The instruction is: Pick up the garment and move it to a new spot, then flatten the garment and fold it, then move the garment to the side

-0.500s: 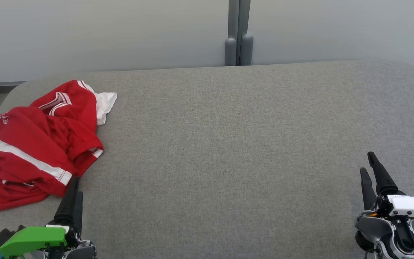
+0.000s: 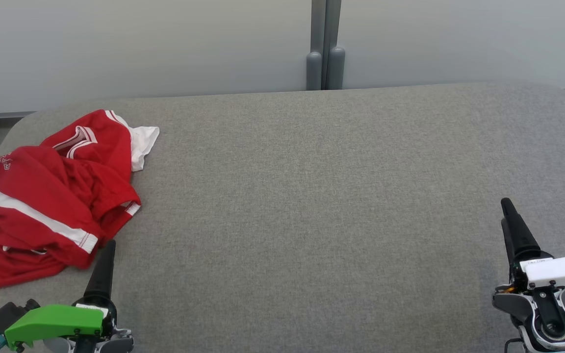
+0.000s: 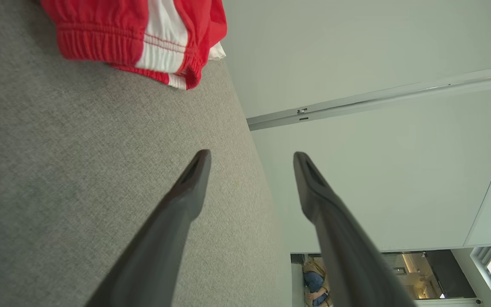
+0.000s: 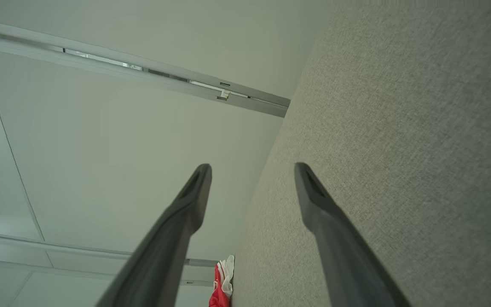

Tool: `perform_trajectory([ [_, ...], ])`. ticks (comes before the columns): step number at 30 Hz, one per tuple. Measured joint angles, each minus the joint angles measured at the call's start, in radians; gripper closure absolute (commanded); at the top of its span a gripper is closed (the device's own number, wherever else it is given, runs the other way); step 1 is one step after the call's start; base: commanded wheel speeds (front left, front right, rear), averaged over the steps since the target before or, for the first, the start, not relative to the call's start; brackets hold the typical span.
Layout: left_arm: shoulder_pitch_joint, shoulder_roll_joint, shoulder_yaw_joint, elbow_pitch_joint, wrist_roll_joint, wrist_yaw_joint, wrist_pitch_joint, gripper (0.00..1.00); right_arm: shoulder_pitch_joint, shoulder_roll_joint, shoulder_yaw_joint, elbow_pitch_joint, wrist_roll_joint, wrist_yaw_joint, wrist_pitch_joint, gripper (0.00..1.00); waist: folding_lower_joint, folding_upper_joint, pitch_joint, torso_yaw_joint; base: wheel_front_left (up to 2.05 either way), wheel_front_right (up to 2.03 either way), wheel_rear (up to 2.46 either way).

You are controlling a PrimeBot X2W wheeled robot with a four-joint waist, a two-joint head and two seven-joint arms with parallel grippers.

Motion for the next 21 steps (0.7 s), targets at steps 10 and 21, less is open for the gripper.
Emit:
perform_trajectory([
  [10,-0.011,0.037,-0.044,0.002,0.134,0.007,-0.042,0.00,0.000,-0.042,0.051,-0.022,-0.169,-0.026,-0.031,0.00,0.0000,0.0000,0.001,-0.005,0.00,0.00,0.00],
  [21,-0.043,0.071,-0.111,0.006,0.327,0.039,-0.079,0.00,-0.002,-0.074,0.125,-0.052,-0.375,-0.054,-0.069,0.00,0.0000,0.0000,0.003,-0.009,0.00,0.00,0.00],
])
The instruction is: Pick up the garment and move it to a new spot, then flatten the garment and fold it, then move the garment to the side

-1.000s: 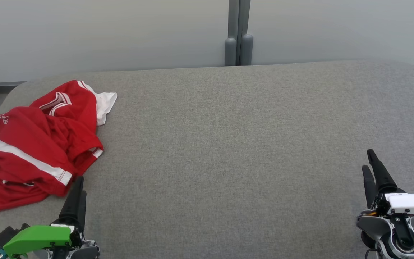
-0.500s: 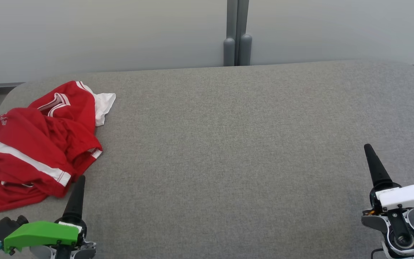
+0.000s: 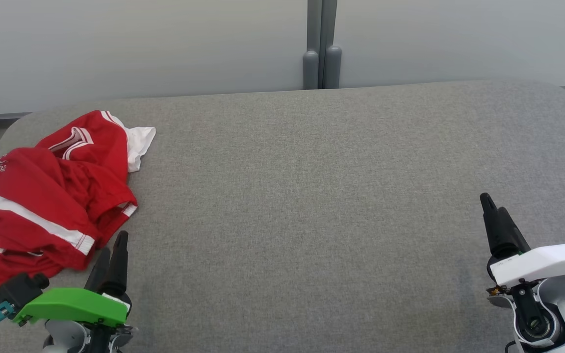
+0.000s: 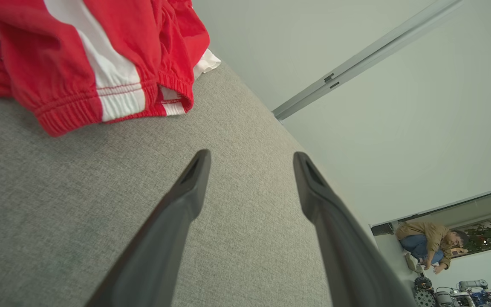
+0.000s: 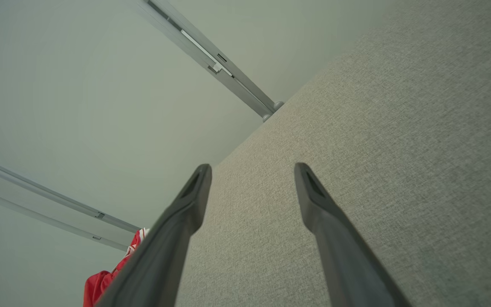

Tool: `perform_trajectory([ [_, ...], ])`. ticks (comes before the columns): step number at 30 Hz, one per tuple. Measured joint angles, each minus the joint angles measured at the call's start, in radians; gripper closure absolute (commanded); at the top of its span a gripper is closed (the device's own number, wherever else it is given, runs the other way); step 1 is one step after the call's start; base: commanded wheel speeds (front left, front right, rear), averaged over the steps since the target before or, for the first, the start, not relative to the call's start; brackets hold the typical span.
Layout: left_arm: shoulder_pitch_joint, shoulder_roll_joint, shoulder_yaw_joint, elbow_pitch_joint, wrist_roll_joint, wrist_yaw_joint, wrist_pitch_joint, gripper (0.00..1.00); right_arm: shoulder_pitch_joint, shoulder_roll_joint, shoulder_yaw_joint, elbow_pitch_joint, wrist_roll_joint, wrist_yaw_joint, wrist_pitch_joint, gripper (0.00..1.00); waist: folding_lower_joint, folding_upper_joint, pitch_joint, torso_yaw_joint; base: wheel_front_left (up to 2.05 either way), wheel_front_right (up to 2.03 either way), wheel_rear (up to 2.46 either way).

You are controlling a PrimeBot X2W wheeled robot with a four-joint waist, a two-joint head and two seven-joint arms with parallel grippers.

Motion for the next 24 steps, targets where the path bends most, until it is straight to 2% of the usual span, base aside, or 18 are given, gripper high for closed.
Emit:
perform_trajectory([
  [24,-0.027,0.046,-0.081,-0.001,0.366,0.064,-0.084,0.00,-0.001,-0.049,0.085,-0.027,-0.315,-0.044,-0.085,0.00,0.0000,0.0000,-0.005,0.002,0.00,0.00,0.00],
])
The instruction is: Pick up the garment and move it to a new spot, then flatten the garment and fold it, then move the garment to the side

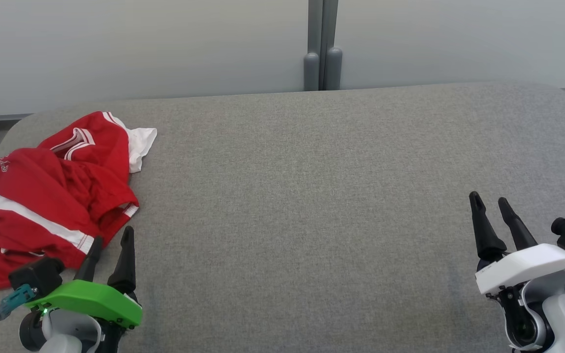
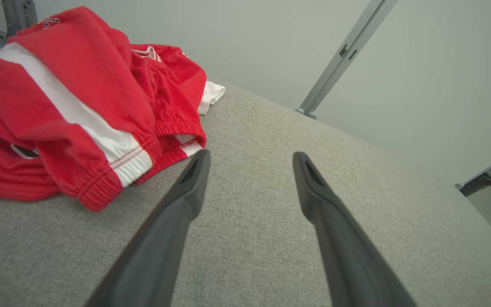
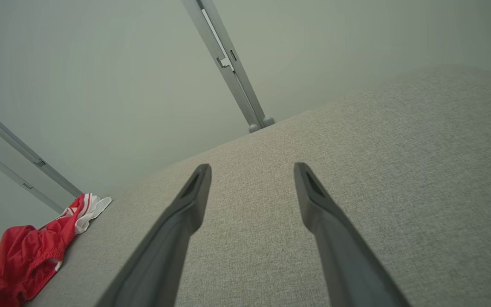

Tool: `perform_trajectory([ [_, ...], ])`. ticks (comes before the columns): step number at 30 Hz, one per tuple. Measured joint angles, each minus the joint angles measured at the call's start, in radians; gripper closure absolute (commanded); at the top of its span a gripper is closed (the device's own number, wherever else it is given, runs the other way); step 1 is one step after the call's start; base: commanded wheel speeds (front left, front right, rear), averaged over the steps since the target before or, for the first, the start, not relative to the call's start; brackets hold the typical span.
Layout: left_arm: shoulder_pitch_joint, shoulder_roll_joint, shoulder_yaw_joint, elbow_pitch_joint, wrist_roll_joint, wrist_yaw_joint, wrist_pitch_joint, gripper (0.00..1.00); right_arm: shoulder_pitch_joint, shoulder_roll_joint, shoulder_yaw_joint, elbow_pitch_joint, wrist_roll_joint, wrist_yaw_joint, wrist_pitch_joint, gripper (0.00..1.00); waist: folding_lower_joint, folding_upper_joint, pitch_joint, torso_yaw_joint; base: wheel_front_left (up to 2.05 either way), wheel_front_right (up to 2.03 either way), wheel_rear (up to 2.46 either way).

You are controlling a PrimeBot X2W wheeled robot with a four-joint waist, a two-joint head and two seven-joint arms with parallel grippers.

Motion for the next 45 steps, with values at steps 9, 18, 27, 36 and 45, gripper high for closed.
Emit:
perform_trajectory([
  [9,0.000,0.005,-0.001,0.000,0.101,0.015,-0.030,0.00,0.000,-0.012,0.014,-0.006,-0.087,-0.007,-0.030,0.00,0.0000,0.0000,-0.002,0.001,0.00,0.00,0.00],
  [18,0.000,0.012,0.002,0.002,0.190,0.027,-0.066,0.00,0.000,-0.017,0.017,-0.011,-0.166,-0.007,-0.062,0.00,0.0000,0.0000,-0.003,-0.003,0.00,0.00,0.00],
  [27,0.000,0.027,0.000,0.014,0.297,0.027,-0.093,0.00,0.001,-0.048,0.017,-0.011,-0.272,-0.007,-0.090,0.00,0.0000,0.0000,-0.001,-0.008,0.00,0.00,0.00],
  [36,0.000,0.025,0.001,0.059,0.333,0.023,-0.121,0.00,0.002,-0.054,0.013,-0.009,-0.358,-0.008,-0.118,0.00,0.0000,0.0000,0.000,-0.014,0.00,0.00,0.00],
  [45,0.000,0.024,0.016,0.081,0.333,0.010,-0.121,0.00,0.003,-0.050,-0.006,0.000,-0.358,-0.006,-0.118,0.00,0.0000,0.0000,0.002,-0.019,0.00,0.00,0.00],
])
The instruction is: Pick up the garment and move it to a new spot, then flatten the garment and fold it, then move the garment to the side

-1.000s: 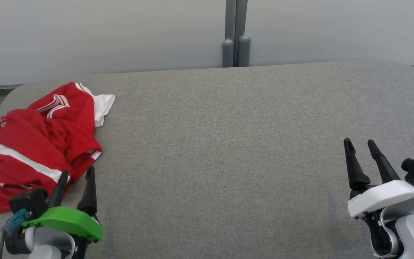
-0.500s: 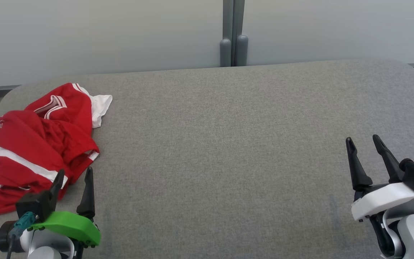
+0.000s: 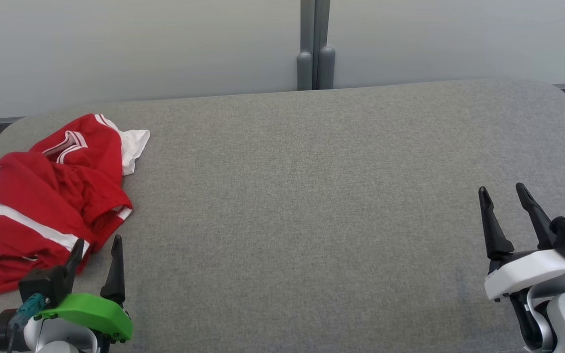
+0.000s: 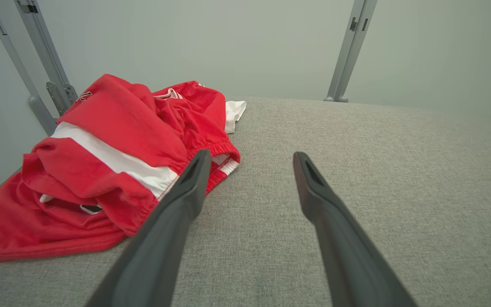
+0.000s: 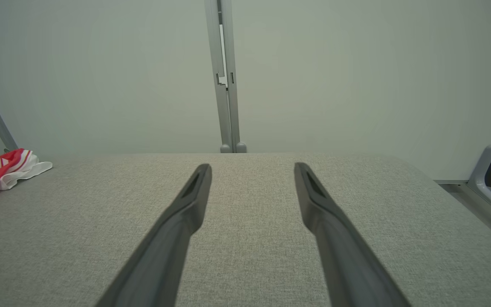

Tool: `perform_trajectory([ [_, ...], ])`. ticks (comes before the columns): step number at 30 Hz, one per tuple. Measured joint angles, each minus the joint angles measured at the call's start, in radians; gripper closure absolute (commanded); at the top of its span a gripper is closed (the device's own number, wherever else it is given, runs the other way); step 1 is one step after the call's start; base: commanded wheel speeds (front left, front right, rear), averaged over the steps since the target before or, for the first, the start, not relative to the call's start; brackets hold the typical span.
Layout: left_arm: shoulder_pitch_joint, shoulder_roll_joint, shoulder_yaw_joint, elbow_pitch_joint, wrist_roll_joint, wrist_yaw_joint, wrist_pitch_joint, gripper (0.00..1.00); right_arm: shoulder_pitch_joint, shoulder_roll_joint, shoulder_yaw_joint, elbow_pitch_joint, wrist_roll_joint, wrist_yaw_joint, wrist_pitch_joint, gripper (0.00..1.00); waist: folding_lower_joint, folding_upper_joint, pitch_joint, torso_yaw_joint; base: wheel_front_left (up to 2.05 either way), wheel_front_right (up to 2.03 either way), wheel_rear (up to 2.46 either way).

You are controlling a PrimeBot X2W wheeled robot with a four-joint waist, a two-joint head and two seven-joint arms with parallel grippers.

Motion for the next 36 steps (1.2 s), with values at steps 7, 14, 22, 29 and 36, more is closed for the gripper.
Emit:
perform_trajectory([
  [7,0.000,-0.001,0.011,0.004,0.002,-0.010,0.000,0.00,0.000,0.003,-0.007,0.002,-0.001,0.009,0.000,0.00,0.0000,-0.0001,0.002,-0.002,0.00,0.00,0.00],
  [14,0.000,-0.011,0.018,0.007,0.012,-0.018,0.000,0.00,0.000,0.005,-0.013,0.005,-0.009,0.012,0.000,0.00,0.0000,0.0000,0.003,-0.002,0.00,0.00,0.00],
  [22,-0.012,-0.027,0.013,0.017,0.028,-0.028,0.000,0.00,0.004,0.005,-0.031,0.006,-0.025,0.026,-0.001,0.00,0.0000,0.0000,-0.001,0.036,0.00,0.00,0.00],
  [29,-0.016,-0.036,0.026,0.029,0.036,-0.032,0.000,0.00,0.004,0.006,-0.020,0.008,-0.039,0.044,-0.001,0.00,0.0000,-0.0001,-0.007,0.105,0.00,0.00,0.00],
  [36,-0.002,-0.027,0.075,0.030,0.037,-0.028,0.000,0.00,-0.002,0.031,0.021,0.028,-0.054,0.070,-0.001,0.00,0.0000,0.0000,-0.018,0.195,0.00,0.00,0.00],
])
